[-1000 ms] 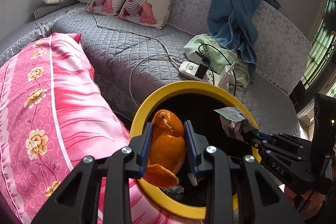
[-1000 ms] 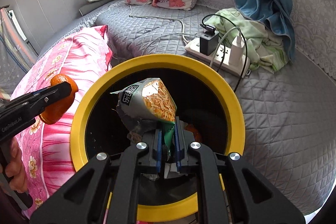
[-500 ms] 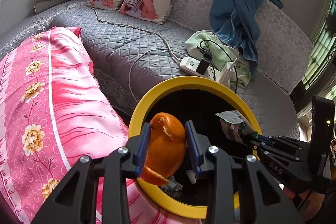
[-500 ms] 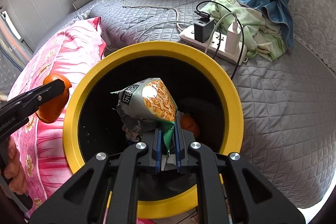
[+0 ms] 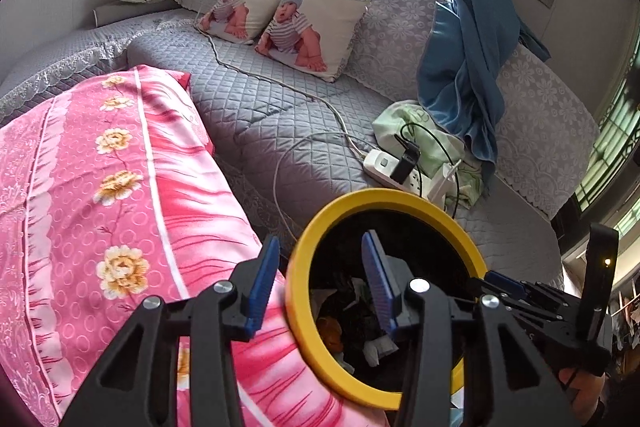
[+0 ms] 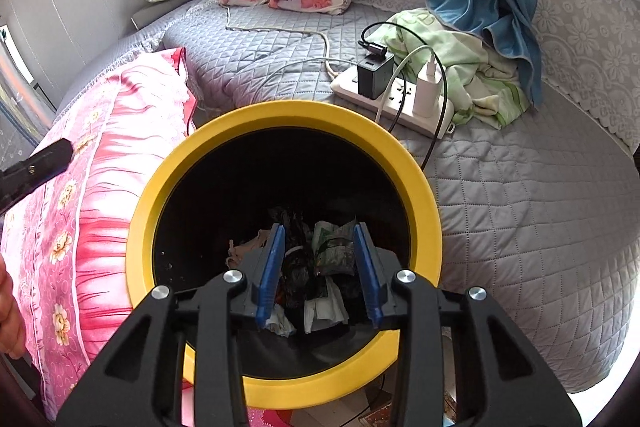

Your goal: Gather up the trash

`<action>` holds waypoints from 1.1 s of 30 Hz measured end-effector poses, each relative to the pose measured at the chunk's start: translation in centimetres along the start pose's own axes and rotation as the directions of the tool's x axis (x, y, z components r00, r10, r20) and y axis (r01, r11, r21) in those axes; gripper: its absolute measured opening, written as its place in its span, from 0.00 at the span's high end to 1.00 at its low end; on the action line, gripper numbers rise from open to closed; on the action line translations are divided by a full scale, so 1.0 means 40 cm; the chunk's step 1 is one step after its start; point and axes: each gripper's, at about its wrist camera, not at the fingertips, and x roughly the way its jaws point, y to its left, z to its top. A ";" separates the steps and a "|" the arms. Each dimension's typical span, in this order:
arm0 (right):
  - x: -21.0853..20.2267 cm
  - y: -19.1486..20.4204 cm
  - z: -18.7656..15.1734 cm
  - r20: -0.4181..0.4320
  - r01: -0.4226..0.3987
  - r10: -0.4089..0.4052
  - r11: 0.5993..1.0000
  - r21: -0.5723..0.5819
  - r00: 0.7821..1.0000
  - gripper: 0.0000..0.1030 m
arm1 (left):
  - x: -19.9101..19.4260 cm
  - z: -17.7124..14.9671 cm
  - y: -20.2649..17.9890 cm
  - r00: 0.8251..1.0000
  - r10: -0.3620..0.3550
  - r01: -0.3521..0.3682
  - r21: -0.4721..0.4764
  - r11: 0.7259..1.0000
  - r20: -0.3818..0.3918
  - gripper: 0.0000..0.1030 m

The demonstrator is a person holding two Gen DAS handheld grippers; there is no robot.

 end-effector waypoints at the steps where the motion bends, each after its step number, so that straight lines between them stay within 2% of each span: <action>1: -0.008 0.003 0.001 0.011 0.008 -0.008 1.000 -0.002 1.000 0.67 | -0.020 0.004 0.013 1.000 0.005 -0.004 -0.008 1.000 0.017 0.60; 3: -0.026 0.013 0.002 0.037 0.021 -0.020 1.000 -0.007 0.999 0.67 | -0.068 0.011 0.045 0.998 0.021 -0.020 -0.023 1.000 0.057 0.60; 6: -0.062 0.038 0.006 0.077 -0.013 0.015 1.000 -0.016 0.997 0.67 | -0.157 0.016 0.099 0.991 0.051 -0.045 -0.057 0.997 0.124 0.60; 9: -0.110 0.084 0.006 0.134 -0.054 0.060 0.997 -0.050 0.989 0.67 | -0.262 0.006 0.151 0.973 0.111 -0.095 -0.088 0.992 0.203 0.60; 13: -0.179 0.162 0.000 0.195 -0.144 0.164 0.983 -0.114 0.967 0.67 | -0.398 -0.037 0.208 0.934 0.198 -0.171 -0.117 0.978 0.297 0.60; 17: -0.251 0.266 -0.025 0.237 -0.237 0.282 0.950 -0.203 0.929 0.67 | -0.517 -0.104 0.258 0.882 0.303 -0.266 -0.150 0.952 0.360 0.60; 20: -0.296 0.348 -0.054 0.253 -0.291 0.357 0.920 -0.264 0.899 0.67 | -0.599 -0.166 0.288 0.851 0.347 -0.296 -0.184 0.937 0.394 0.60; 22: -0.323 0.401 -0.079 0.265 -0.306 0.390 0.901 -0.307 0.882 0.67 | -0.644 -0.213 0.297 0.817 0.400 -0.349 -0.195 0.917 0.416 0.60; 24: -0.350 0.452 -0.104 0.279 -0.307 0.409 0.887 -0.345 0.869 0.67 | -0.678 -0.254 0.306 0.791 0.441 -0.389 -0.208 0.897 0.423 0.60; 28: -0.384 0.525 -0.158 0.298 -0.307 0.435 0.867 -0.393 0.849 0.67 | -0.731 -0.333 0.325 0.770 0.484 -0.422 -0.238 0.875 0.415 0.60; 30: -0.388 0.553 -0.185 0.302 -0.303 0.441 0.861 -0.409 0.845 0.65 | -0.750 -0.369 0.327 0.754 0.511 -0.447 -0.248 0.859 0.413 0.59; 32: -0.391 0.577 -0.213 0.303 -0.301 0.448 0.853 -0.427 0.841 0.63 | -0.765 -0.402 0.326 0.744 0.526 -0.461 -0.254 0.850 0.412 0.50; 33: -0.391 0.586 -0.227 0.304 -0.298 0.449 0.851 -0.432 0.840 0.62 | -0.773 -0.415 0.328 0.743 0.526 -0.457 -0.260 0.850 0.413 0.49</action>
